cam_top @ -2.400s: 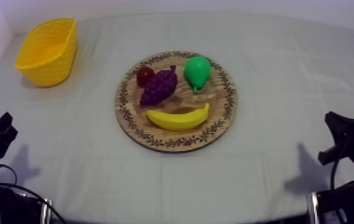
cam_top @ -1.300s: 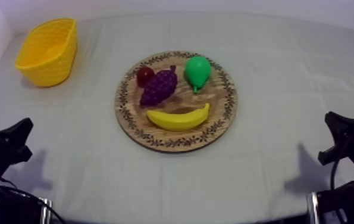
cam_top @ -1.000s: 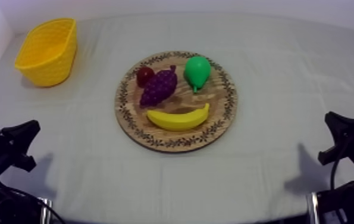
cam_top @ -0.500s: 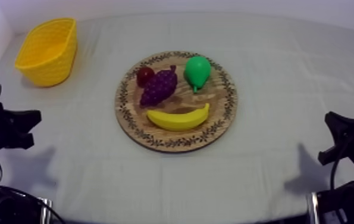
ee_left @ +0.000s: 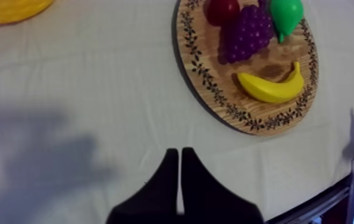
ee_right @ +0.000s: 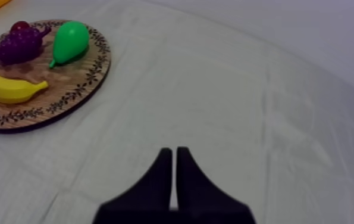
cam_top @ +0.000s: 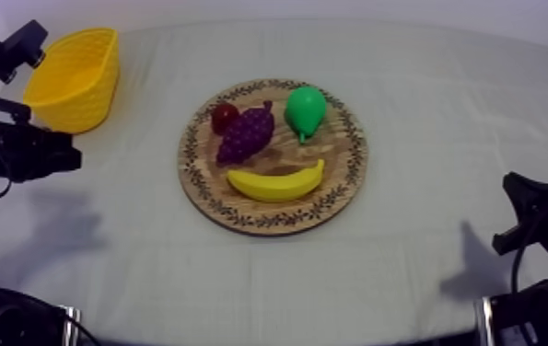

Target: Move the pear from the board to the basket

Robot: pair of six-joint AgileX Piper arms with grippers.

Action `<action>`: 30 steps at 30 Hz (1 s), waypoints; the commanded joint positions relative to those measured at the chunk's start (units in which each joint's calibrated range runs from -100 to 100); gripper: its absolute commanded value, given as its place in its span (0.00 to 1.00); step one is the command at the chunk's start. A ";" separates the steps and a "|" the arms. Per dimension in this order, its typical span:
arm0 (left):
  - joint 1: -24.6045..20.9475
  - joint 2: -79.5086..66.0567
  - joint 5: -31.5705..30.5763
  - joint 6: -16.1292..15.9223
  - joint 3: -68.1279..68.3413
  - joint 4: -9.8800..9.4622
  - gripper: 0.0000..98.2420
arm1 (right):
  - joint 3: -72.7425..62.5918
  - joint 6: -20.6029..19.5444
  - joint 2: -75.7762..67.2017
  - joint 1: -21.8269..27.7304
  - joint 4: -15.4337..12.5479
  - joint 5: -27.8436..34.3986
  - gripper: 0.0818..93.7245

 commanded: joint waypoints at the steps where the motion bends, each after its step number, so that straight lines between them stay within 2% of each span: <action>1: 1.49 6.16 5.55 3.15 -7.94 -0.77 0.00 | -0.05 -0.01 -0.04 -0.01 -0.01 -0.05 0.00; 7: 6.18 12.88 10.10 6.51 -15.91 -2.05 0.00 | -0.05 -0.02 -0.04 -0.01 -0.01 -0.05 0.00; 18: 14.51 28.44 10.71 13.10 -32.19 -4.07 0.00 | -0.05 -0.03 -0.04 -0.01 -0.01 -0.05 0.00; 24: 17.60 38.31 10.74 14.90 -41.94 -4.66 0.00 | -0.05 -0.01 -0.04 -0.01 -0.01 -0.05 0.00; 30: 18.11 47.97 11.65 14.80 -52.22 -4.48 0.00 | -0.05 -0.02 -0.04 -0.01 -0.01 -0.05 0.00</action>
